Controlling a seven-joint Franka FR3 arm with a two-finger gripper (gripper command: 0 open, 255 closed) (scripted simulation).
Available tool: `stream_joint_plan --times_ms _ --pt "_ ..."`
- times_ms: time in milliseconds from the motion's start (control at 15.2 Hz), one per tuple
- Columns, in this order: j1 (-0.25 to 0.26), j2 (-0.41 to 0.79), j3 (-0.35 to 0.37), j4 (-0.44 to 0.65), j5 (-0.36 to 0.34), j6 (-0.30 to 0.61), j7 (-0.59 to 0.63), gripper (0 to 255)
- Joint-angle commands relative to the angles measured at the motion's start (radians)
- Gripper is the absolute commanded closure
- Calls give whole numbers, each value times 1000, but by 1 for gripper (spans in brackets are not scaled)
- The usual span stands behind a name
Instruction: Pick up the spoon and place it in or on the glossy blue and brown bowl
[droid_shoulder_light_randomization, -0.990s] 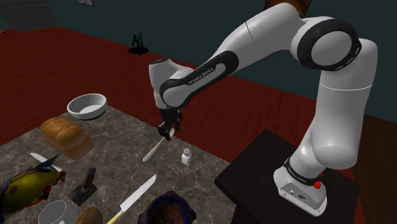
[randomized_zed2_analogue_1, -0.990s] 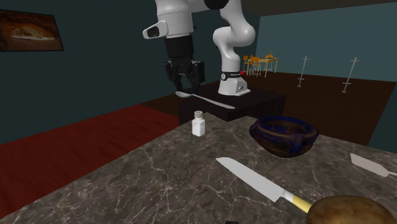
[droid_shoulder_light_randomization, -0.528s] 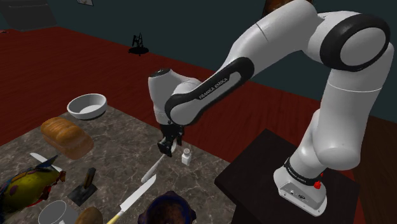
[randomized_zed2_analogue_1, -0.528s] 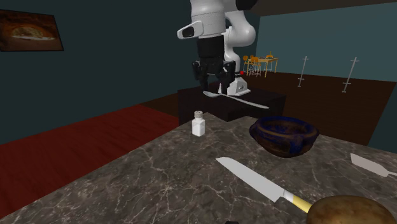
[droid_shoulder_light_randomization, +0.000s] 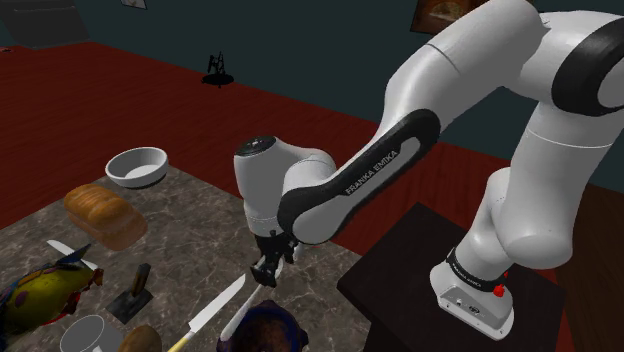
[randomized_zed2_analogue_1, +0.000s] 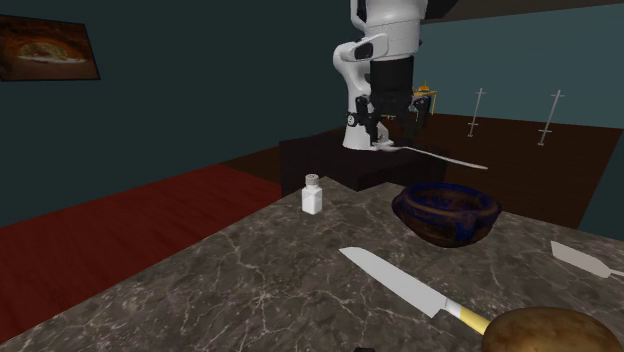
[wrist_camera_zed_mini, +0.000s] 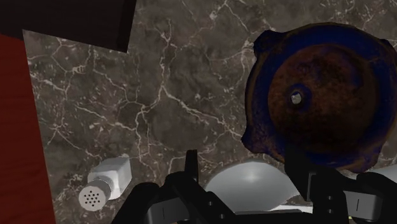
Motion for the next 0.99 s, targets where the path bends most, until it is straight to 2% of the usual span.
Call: stream_joint_plan --times_ms 0,198,924 --pt "24 -24 22 -21 15 3 38 255" --pt "67 -37 57 -40 28 17 107 255" --pt "86 84 37 -67 -36 156 139 255"
